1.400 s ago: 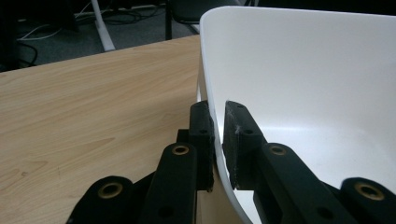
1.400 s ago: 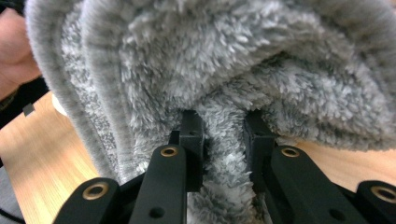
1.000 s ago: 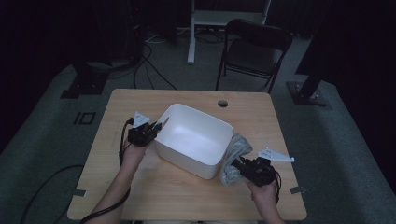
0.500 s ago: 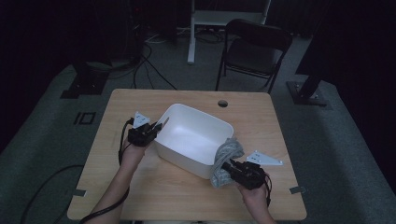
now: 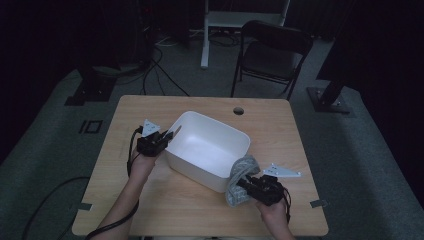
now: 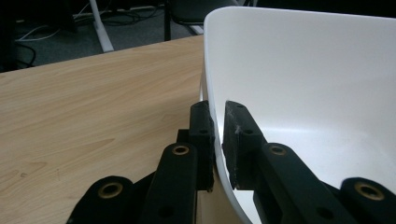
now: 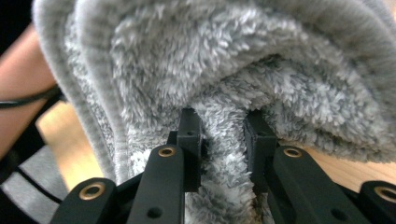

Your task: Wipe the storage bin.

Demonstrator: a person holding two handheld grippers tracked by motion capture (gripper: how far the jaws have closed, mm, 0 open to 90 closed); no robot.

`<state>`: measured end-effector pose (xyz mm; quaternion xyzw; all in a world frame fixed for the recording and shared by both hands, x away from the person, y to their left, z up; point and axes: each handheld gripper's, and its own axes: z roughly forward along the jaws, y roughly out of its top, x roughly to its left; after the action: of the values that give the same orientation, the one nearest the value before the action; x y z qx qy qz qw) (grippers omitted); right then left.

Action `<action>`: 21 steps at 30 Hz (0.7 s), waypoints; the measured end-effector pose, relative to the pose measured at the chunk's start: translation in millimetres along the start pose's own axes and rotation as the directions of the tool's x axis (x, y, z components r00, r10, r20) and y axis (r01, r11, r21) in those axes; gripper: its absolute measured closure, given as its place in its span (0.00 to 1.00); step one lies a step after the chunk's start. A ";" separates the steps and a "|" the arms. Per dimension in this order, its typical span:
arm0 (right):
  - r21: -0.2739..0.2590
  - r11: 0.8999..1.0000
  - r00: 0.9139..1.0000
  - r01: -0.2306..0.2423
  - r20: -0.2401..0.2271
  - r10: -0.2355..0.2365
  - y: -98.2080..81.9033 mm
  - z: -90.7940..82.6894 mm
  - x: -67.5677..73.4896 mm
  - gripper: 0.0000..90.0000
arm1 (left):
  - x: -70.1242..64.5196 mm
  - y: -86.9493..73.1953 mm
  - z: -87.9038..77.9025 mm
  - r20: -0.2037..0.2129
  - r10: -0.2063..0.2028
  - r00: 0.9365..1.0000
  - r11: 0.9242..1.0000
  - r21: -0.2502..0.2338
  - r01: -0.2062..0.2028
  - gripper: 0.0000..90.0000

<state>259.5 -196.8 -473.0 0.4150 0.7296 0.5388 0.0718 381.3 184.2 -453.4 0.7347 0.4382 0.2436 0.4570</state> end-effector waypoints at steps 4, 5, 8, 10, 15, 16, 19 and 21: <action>-0.009 0.999 0.999 0.044 0.006 -0.044 0.1 -1.3 8.9 0.81 | -0.3 0.4 -0.1 0.000 0.006 1.000 1.000 0.005 -0.006 0.91; -0.003 0.999 0.999 0.051 0.007 -0.051 -0.3 -0.1 9.2 0.81 | -0.4 0.4 -0.3 0.000 0.010 1.000 1.000 0.007 -0.010 0.91; 0.011 0.999 0.999 0.045 0.013 -0.045 -1.1 4.5 8.8 0.80 | -1.2 0.8 -0.2 0.000 0.015 1.000 1.000 0.011 -0.015 0.91; 0.019 0.998 0.997 0.064 0.041 -0.065 -1.2 7.3 9.6 0.80 | -1.5 0.9 -0.4 -0.001 0.026 1.000 1.000 0.012 -0.026 0.91; 0.072 0.996 0.996 0.050 0.073 -0.055 -6.6 18.4 2.0 0.81 | -2.4 0.6 -0.4 -0.019 0.032 0.999 0.999 0.009 -0.032 0.91; 0.085 0.995 0.996 0.044 0.077 -0.051 -7.8 21.2 -0.5 0.81 | -2.6 0.6 -0.4 -0.024 0.033 0.999 0.999 0.009 -0.033 0.91; 0.097 0.995 0.996 0.029 0.083 -0.037 -7.8 26.2 -7.0 0.81 | -2.9 0.7 0.0 -0.035 0.034 0.999 0.999 0.009 -0.033 0.91; 0.107 0.994 0.996 0.015 0.083 -0.024 -8.2 29.8 -12.2 0.81 | -2.5 0.8 0.0 -0.037 0.036 0.999 0.999 0.009 -0.035 0.91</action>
<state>279.5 -184.1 -496.3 0.4333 0.7575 0.4807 0.0857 380.5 181.8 -452.5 0.7398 0.4345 0.2632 0.4413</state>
